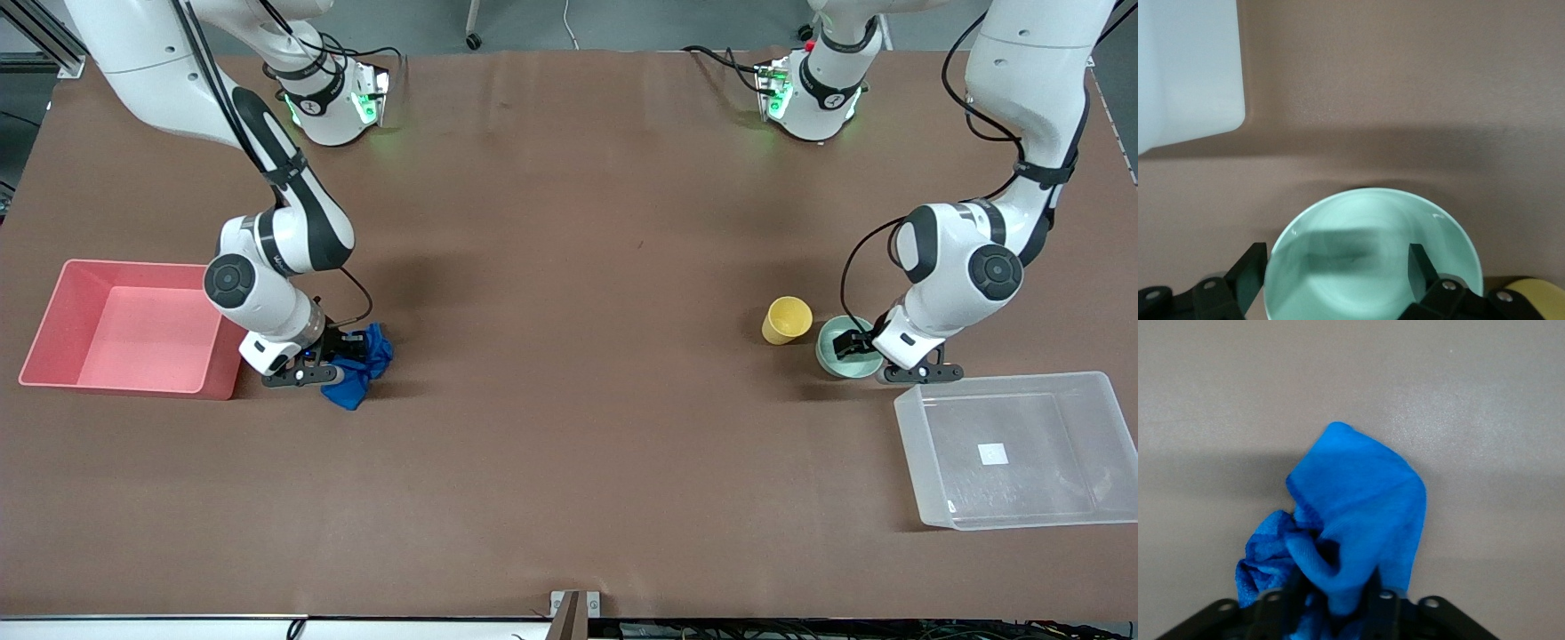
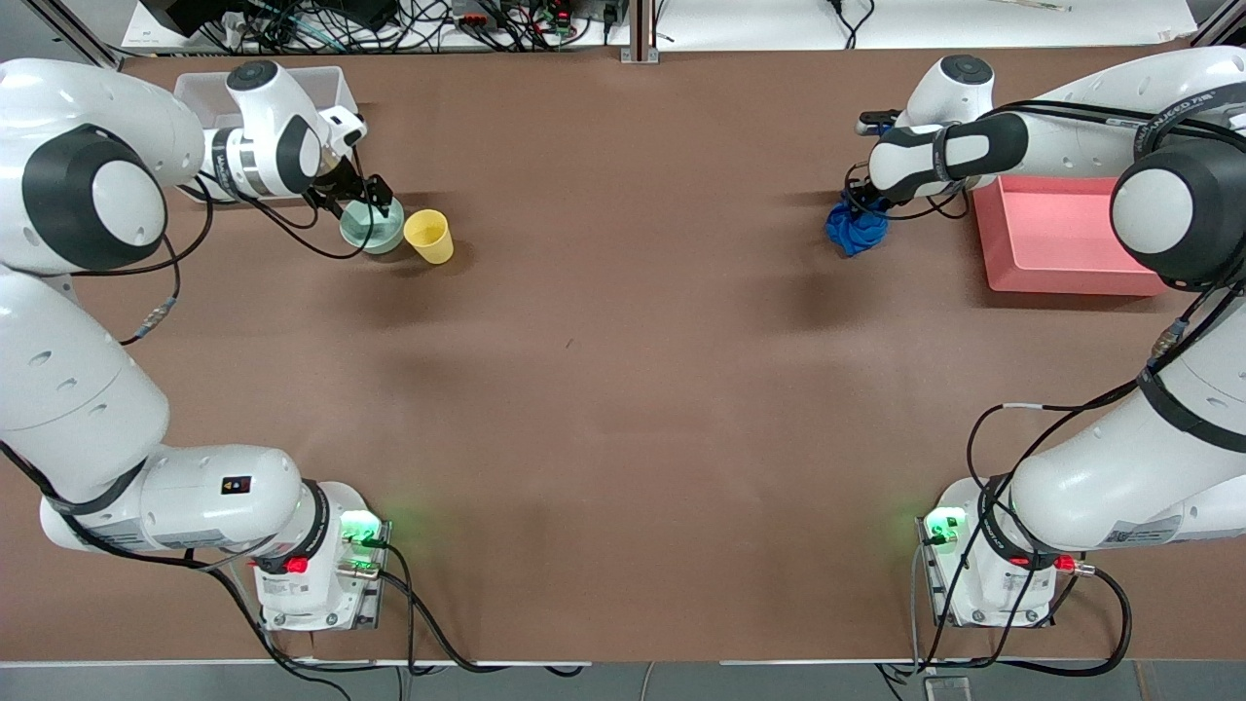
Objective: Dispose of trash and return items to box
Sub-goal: 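Grasp the blue cloth with the right gripper while the left gripper grasps the bowl, then carry the cloth into the pink bin while the left gripper carries the bowl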
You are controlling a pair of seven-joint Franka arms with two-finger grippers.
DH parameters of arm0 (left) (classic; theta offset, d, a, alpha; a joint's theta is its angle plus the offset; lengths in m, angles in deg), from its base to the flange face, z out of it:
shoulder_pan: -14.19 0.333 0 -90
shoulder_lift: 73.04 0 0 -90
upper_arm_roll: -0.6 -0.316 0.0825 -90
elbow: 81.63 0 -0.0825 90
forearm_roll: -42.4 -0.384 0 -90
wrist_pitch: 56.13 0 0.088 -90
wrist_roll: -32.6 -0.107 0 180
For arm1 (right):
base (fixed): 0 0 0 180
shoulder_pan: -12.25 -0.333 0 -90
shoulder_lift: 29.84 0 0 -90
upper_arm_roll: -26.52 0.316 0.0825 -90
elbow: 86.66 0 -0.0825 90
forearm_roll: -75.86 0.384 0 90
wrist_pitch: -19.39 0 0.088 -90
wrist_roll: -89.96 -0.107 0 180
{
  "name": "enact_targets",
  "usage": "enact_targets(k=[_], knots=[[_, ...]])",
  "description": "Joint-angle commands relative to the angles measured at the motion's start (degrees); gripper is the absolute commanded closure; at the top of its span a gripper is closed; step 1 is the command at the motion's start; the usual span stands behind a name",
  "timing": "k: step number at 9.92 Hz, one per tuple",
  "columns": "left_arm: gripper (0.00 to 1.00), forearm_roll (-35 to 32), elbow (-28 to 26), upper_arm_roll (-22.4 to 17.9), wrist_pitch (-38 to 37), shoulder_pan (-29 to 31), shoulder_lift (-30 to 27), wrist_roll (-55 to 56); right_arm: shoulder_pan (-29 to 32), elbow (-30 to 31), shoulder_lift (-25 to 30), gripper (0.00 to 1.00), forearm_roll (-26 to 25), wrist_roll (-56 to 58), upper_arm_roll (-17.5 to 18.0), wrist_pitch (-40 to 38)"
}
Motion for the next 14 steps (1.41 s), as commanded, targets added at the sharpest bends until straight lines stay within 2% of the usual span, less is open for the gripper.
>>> enact_targets(k=[1, 2, 3, 4, 7, 8, 9, 11, 12, 14], knots=[[0.24, -1.1, -0.4, 0.0, 2.3, 1.0, 2.8, -1.0, -0.8, 1.2, 0.4, 1.0, -0.6, -3.7, 0.2, 1.0], [0.62, -1.1, -0.1, 0.1, 2.3, 1.0, 3.1, -1.0, -0.8, 1.1, 0.5, 1.0, -0.6, -3.8, 0.2, 0.5], [0.93, -1.1, 0.1, 0.1, 2.3, 0.9, 3.1, -1.1, -1.0, 0.5, 1.1, 1.0, -0.5, -4.1, 0.2, -0.7], [1.0, -1.1, 0.3, 0.1, 1.9, 0.9, 2.6, -1.1, -0.8, -1.5, 2.4, 1.0, -0.4, -4.6, 0.2, -7.5], [1.0, -1.1, 0.9, 0.2, 0.6, 0.9, -1.0, -2.5, 0.3, -12.8, 9.6, 0.99, 0.2, -4.0, -0.2, -33.8], [1.0, -1.1, 2.4, 0.3, -2.1, 0.9, -2.5, -3.8, 1.9, -16.2, 11.9, 0.99, 0.1, -0.5, -0.6, -41.2], [1.0, -1.1, 5.8, 0.3, -6.7, 1.0, -3.4, -4.6, 3.3, -17.5, 13.3, 0.99, -0.2, 6.2, -4.0, -44.8], [1.0, -1.1, 15.8, 0.3, -17.3, 1.1, -3.0, -7.0, 3.0, -17.5, 14.3, 0.99, -0.9, 22.9, -16.3, -44.8], [1.0, -1.1, 20.6, 0.2, -20.3, 2.0, -2.1, -9.0, 3.0, -17.4, 14.2, 0.99, -1.9, 28.9, -21.6, -44.5], [1.0, -1.1, 31.7, 0.2, -23.7, 5.5, 3.5, -16.4, 3.5, -15.6, 13.5, 0.99, -3.5, 37.7, -28.8, -38.2]])
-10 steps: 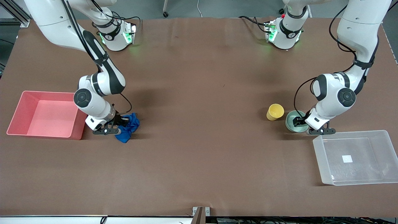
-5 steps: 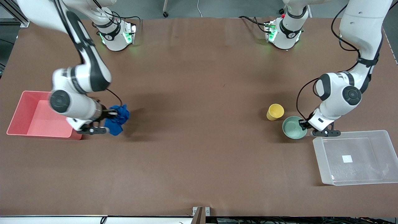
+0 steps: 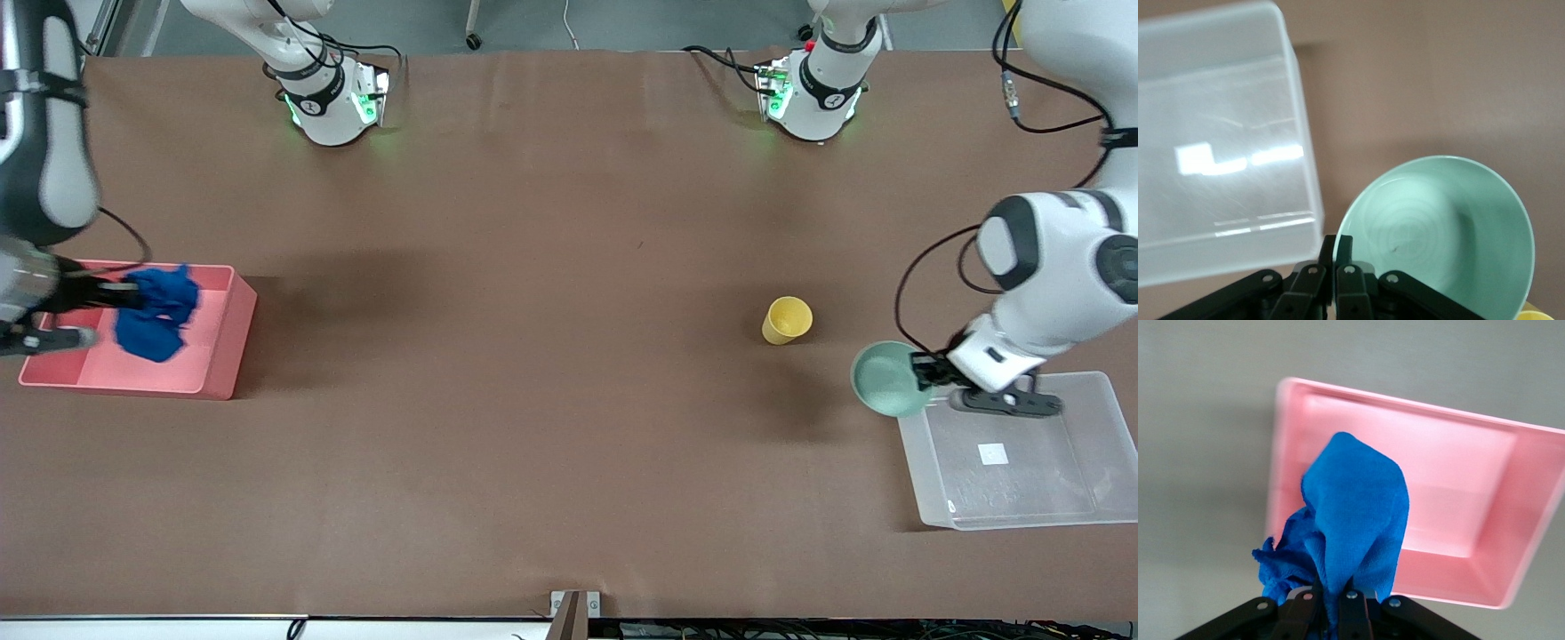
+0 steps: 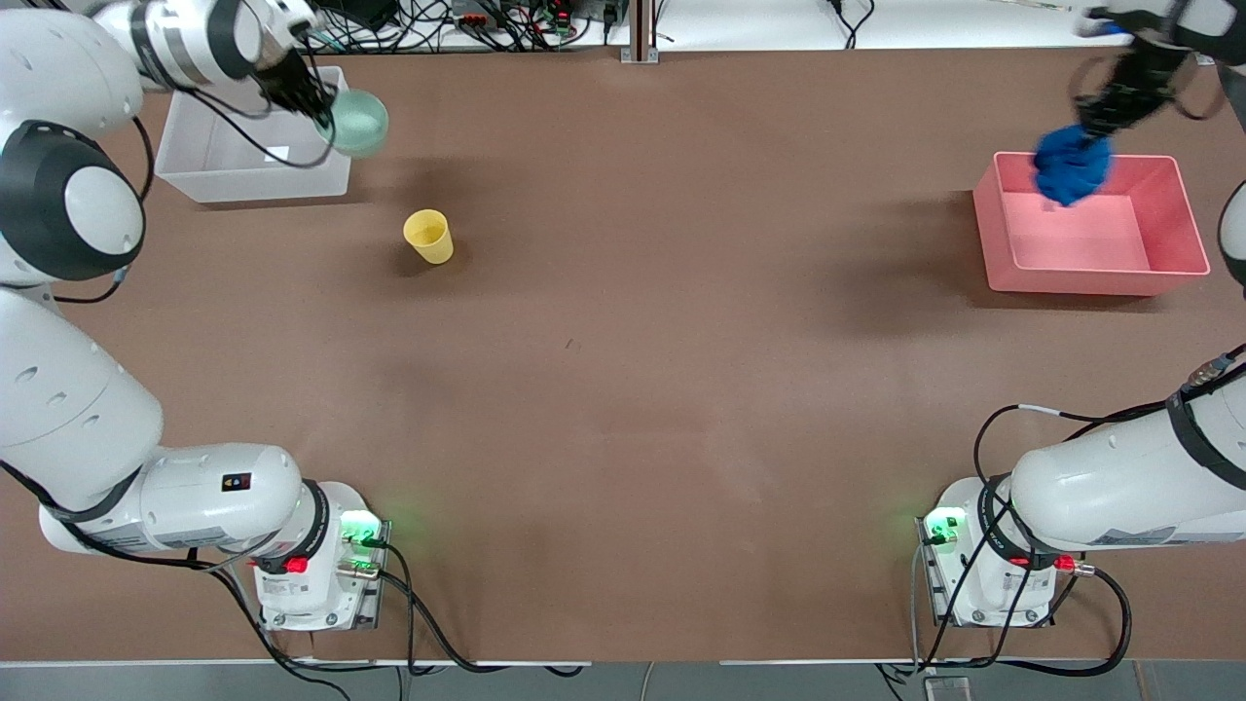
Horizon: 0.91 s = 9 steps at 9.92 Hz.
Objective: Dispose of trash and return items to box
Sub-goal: 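Carry the cloth into the pink bin while the left gripper carries the bowl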
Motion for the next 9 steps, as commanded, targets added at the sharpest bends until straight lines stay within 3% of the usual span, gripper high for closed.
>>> enact_targets(k=[1, 3, 5, 6, 8, 9], knots=[[1.0, -1.1, 12.5, 0.2, -3.0, 5.1, 9.9, -8.6, -0.1, 5.4, -0.8, 0.99, -1.2, 5.3, -4.5, 8.5], [1.0, -1.0, 17.1, 0.2, -3.1, 8.9, 14.0, -12.7, 1.0, 11.1, -3.7, 0.99, -0.5, 5.4, -4.4, 19.7], [1.0, -0.9, 23.1, -0.3, -3.0, 9.8, 20.1, -12.4, 1.0, 11.2, -7.6, 0.93, 2.5, 5.5, -4.3, 21.4], [0.99, -0.8, 26.2, -0.3, -2.4, 10.7, 23.6, -12.1, 0.8, 12.4, -8.8, 0.72, 3.1, 5.5, -4.2, 24.0], [0.97, -0.7, 27.7, -1.0, 0.0, 10.7, 27.7, -9.4, 0.7, 12.1, -8.8, 0.0, 4.5, 5.3, -4.0, 25.2], [0.96, -0.7, 27.6, -1.0, 0.6, 10.7, 28.7, -7.9, 0.1, 11.1, -8.3, 0.0, 5.5, 5.0, -3.7, 24.8]])
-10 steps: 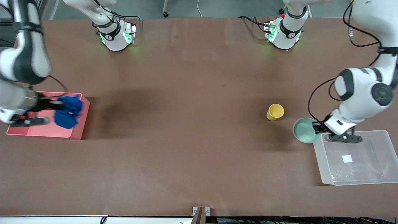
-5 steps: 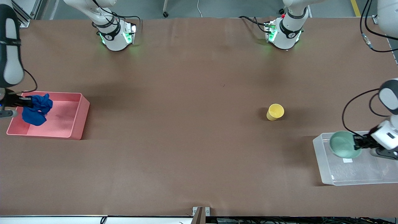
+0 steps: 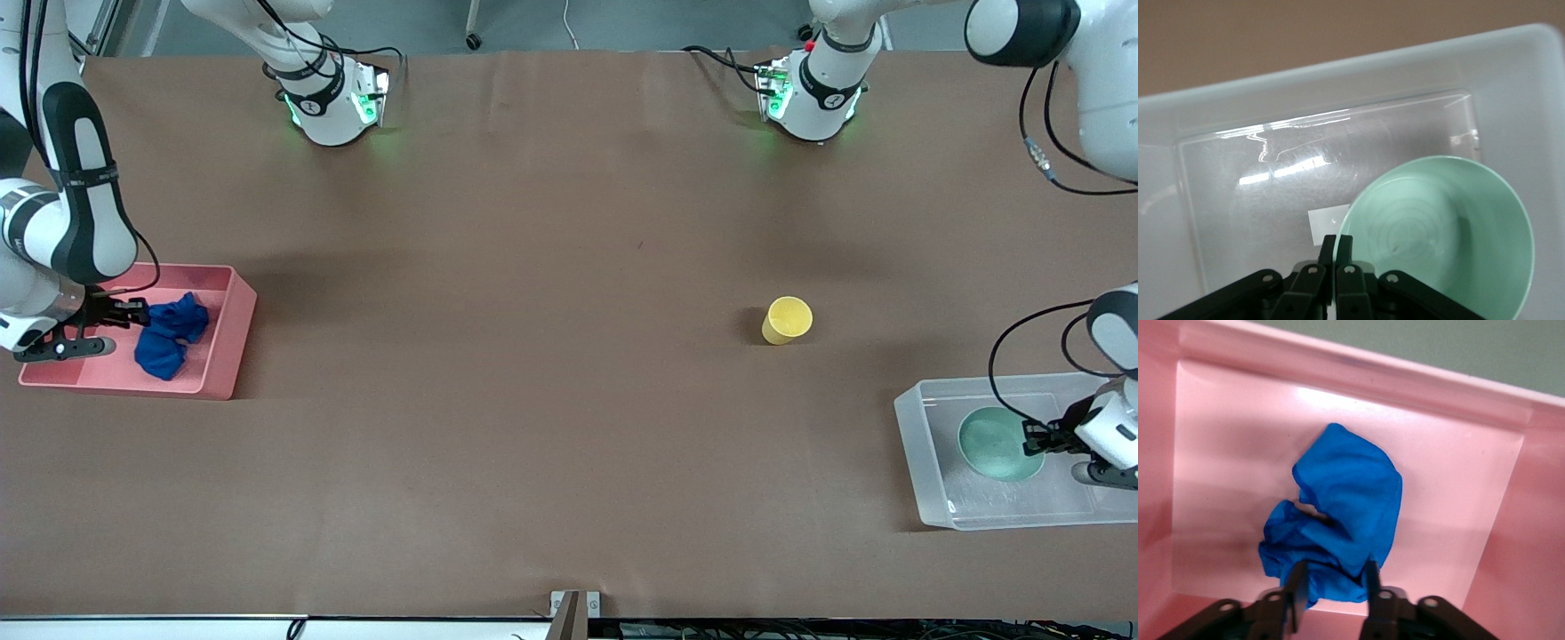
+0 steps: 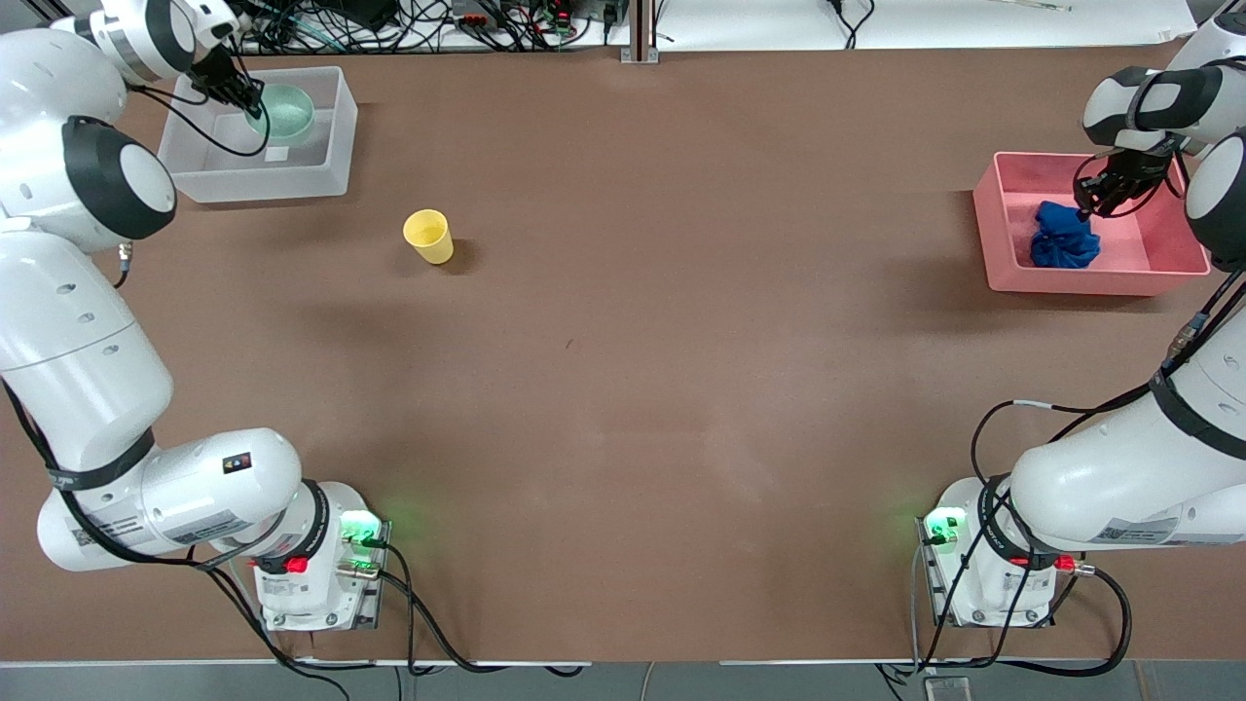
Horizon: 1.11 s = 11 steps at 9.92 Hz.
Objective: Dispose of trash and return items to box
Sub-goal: 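Release the cloth and bowl, withdrawing both grippers from the bins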
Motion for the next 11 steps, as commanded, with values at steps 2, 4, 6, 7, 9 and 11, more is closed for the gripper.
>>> enact_targets(k=[2, 4, 6, 7, 9, 11], knots=[[0.92, -0.7, 1.8, -0.3, 3.0, 0.0, 5.5, 2.5, -0.8, -4.1, 7.4, 0.0, 1.7, -1.9, 2.9, -9.2], [0.72, -0.6, 1.6, -0.3, 4.4, -0.1, 6.3, 3.7, 1.3, -10.6, 12.6, 0.0, 1.4, -15.9, 10.4, -21.1], [0.06, -0.6, 1.6, -0.3, 4.4, -0.1, 5.2, 4.1, 3.6, -14.5, 17.5, 0.0, 0.9, -28.0, 18.2, -29.5], [0.0, -0.9, 1.6, -0.2, 4.3, -0.1, 4.2, 4.0, 3.1, -16.1, 19.6, 0.0, 0.9, -29.1, 18.7, -32.3], [0.0, -1.1, 1.2, -0.3, 3.4, -0.6, 1.1, 4.0, 2.3, -23.4, 20.7, 0.0, 0.7, -29.2, 18.6, -40.4], [0.0, -1.1, 0.3, 0.8, -3.9, -1.3, -4.2, 3.9, 2.5, -31.2, 20.5, 0.0, -0.2, -29.1, 18.3, -45.9]])
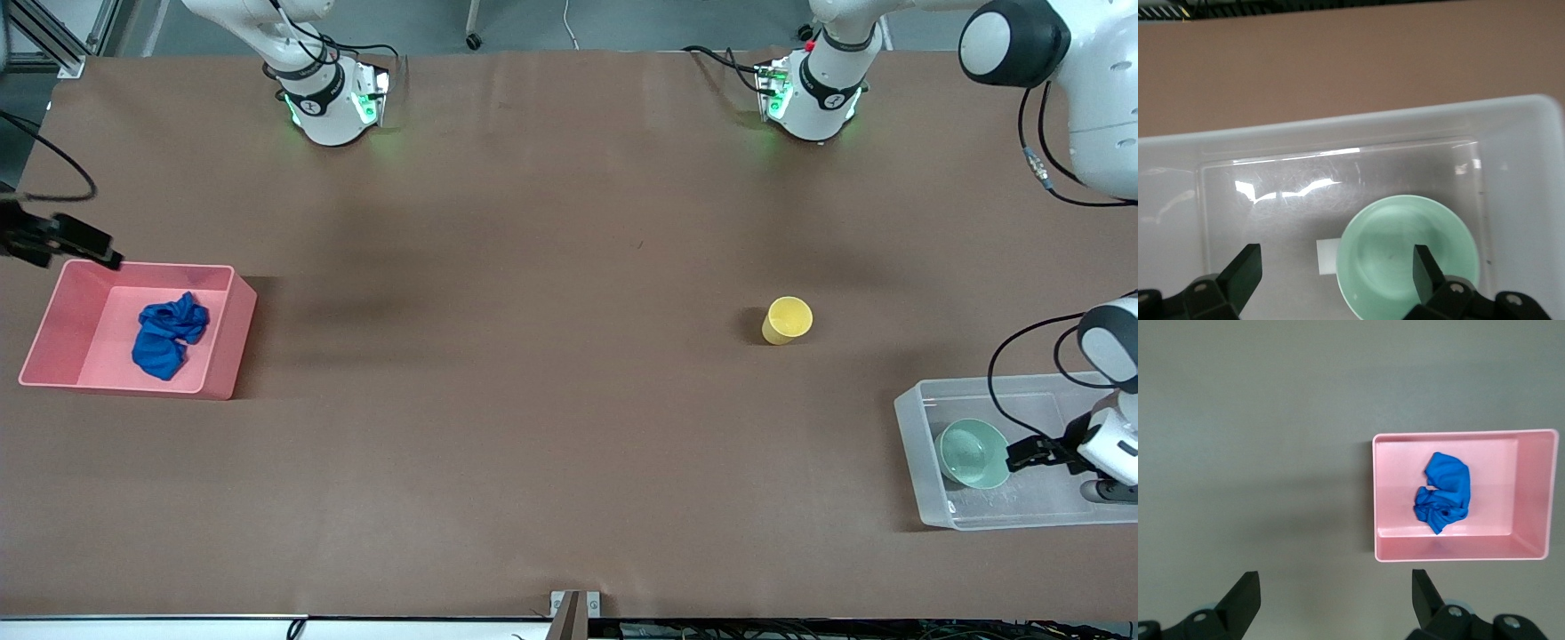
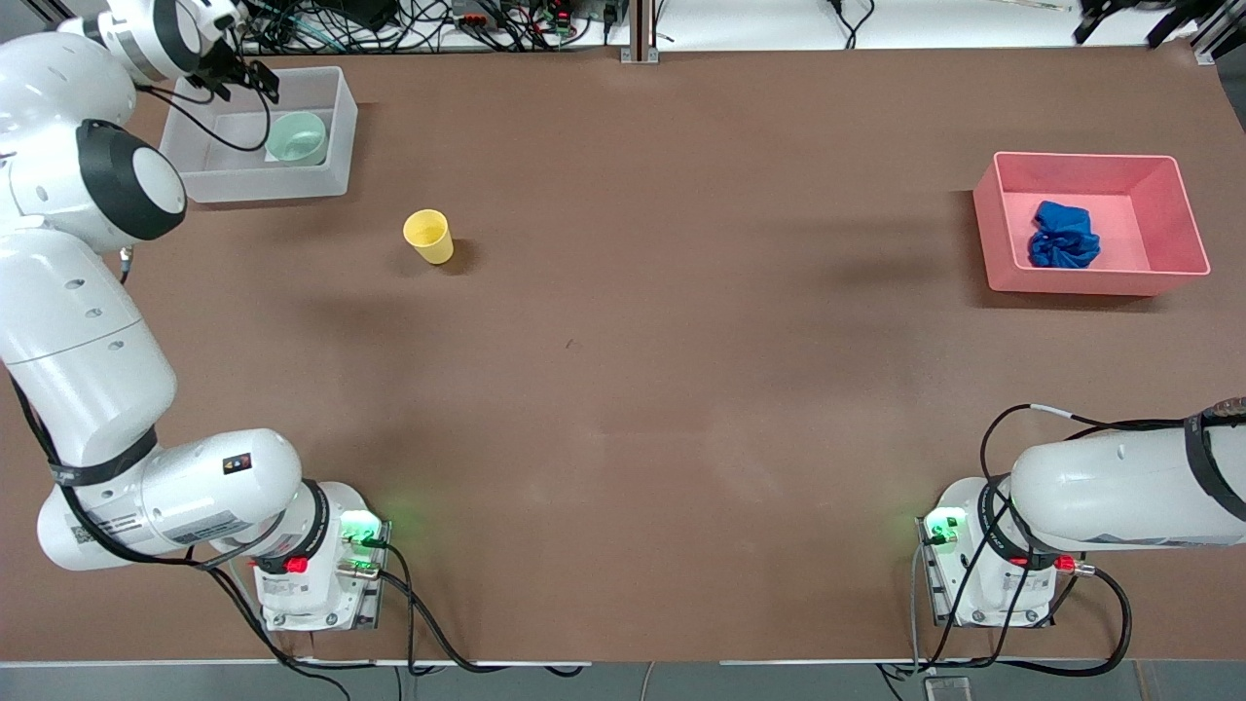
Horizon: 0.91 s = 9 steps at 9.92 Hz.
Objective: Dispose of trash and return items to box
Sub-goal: 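Release the cloth and bowl, withdrawing both grippers from the bins, then reach the left gripper to the yellow cup and grasp it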
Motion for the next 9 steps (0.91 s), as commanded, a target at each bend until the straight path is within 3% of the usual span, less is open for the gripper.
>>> enact_targets(k=[1, 4, 6, 9], knots=[[0.0, -1.1, -2.8, 0.7, -8.4, -1.7, -6.1, 0.6, 1.1, -8.3, -0.8, 0.0, -2.0, -1.2, 0.5, -4.1], [0.0, -1.0, -14.0, 1.1, -12.3, -5.6, -16.4, 3.2, 2.8, -6.8, 1.1, 0.0, -1.1, -6.8, 1.3, -6.0], [0.0, -1.0, -23.3, 4.7, -12.1, -5.7, -22.3, 5.2, 2.4, -0.6, 5.1, 0.0, -1.0, -6.8, 1.4, -1.3], [0.0, -0.9, -34.0, 10.6, -11.2, -5.7, -27.0, 10.1, 1.6, -3.2, 4.8, 0.0, -1.7, -6.9, 1.5, -2.9]])
